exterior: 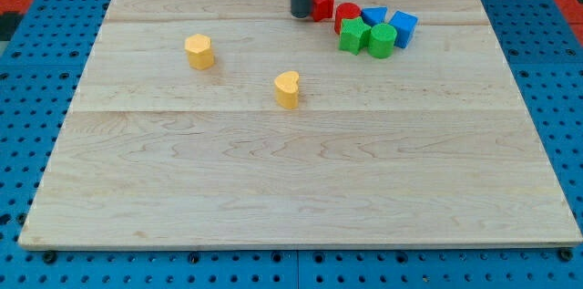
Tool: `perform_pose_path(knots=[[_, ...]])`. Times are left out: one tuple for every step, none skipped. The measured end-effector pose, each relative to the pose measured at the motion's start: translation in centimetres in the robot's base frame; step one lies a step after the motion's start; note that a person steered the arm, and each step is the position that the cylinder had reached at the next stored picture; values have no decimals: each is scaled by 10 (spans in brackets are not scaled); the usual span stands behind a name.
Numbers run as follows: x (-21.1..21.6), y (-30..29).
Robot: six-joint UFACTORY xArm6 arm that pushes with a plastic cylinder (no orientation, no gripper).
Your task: Slide the red star into the group of blocks
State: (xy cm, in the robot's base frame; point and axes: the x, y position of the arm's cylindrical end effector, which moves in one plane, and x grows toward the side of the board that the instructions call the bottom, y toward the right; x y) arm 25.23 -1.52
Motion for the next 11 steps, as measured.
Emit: perform_pose_path(knots=[[-40, 29], [-57, 48], [-59, 75], [-55, 35], [-39, 7], [-22, 2], [-19, 40], [-39, 67], [-56, 84], [-57, 133], [-43, 133]])
